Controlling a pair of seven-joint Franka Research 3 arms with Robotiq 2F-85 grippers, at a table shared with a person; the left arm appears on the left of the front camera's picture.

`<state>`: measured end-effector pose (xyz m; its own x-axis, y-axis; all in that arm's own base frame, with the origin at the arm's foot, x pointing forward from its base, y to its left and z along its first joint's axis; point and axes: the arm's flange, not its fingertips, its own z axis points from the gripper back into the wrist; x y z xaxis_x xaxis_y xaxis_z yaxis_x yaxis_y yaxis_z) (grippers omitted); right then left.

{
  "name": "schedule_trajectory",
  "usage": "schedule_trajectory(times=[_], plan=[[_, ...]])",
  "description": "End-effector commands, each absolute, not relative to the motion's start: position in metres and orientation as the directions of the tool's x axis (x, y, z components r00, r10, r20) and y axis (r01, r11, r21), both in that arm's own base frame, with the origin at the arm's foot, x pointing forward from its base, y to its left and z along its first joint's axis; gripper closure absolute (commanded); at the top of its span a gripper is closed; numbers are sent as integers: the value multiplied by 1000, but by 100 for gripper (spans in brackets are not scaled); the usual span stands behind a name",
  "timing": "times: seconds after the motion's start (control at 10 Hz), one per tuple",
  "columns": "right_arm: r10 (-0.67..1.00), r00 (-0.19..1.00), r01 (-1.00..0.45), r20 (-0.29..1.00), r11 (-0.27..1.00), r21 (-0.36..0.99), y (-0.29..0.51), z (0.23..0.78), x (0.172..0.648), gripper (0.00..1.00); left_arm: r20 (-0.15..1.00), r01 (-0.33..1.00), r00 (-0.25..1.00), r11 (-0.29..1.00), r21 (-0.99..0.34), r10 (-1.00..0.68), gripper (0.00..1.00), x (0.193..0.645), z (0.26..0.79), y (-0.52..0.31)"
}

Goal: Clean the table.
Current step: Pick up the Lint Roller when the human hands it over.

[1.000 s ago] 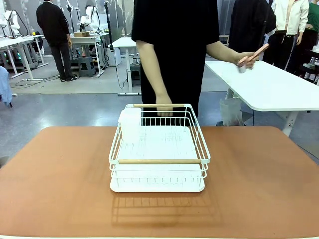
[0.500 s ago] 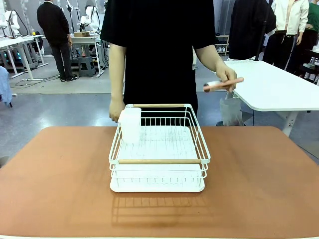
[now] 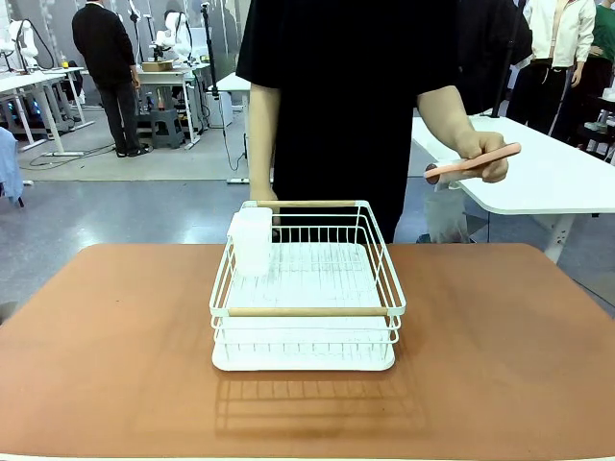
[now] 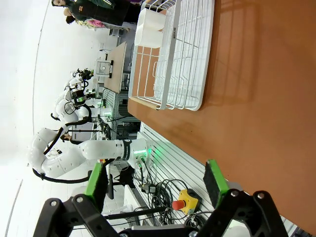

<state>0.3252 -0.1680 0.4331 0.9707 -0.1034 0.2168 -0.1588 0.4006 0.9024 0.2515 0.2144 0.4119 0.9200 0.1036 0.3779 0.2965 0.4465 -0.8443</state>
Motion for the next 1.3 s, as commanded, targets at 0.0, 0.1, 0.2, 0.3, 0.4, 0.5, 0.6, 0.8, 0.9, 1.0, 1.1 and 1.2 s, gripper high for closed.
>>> schedule_trajectory(times=[0.0, 0.1, 0.2, 0.3, 0.4, 0.5, 0.6, 0.8, 0.9, 1.0, 1.1, 1.2], plan=[[-107, 965, -180, 238, 386, 905, -168, 434, 325, 0, 403, 325, 909, 435, -840, 101, 0, 248, 412, 214], [-107, 965, -180, 238, 386, 905, -168, 434, 325, 0, 403, 325, 909, 435, -840, 101, 0, 248, 412, 214], [-107, 965, -180, 238, 386, 905, -168, 434, 325, 0, 403, 325, 909, 435, -840, 101, 0, 248, 412, 214], [-103, 971, -159, 217, 401, 902, -168, 433, 325, 0, 403, 325, 909, 435, -840, 101, 0, 248, 412, 214], [-206, 959, -95, 196, 417, 904, -158, 444, 328, 0, 403, 325, 909, 435, -840, 101, 0, 248, 412, 214], [-268, 952, -29, 146, 397, 917, -147, 460, 330, 0, 403, 325, 909, 435, -840, 101, 0, 248, 412, 214], [-311, 945, 36, 99, 402, 915, -135, 471, 334, 0, 403, 325, 909, 435, -840, 101, 0, 248, 412, 214], [-420, 907, 199, -15, 398, 895, -109, 496, 346, 0, 403, 325, 909, 435, -840, 101, 0, 248, 412, 214], [-489, 867, 306, -94, 375, 875, -95, 510, 352, 0, 403, 325, 909, 435, -840, 101, 0, 248, 412, 214], [-525, 843, 354, -116, 379, 855, -81, 520, 354, 0, 403, 325, 909, 435, -840, 101, 0, 248, 412, 214], [-552, 820, 393, -150, 353, 849, -68, 529, 357, 0, 403, 325, 909, 435, -840, 101, 0, 248, 412, 214], [-588, 792, 430, -163, 349, 832, -59, 535, 362, 0, 403, 325, 909, 435, -840, 101, 0, 248, 412, 214]])
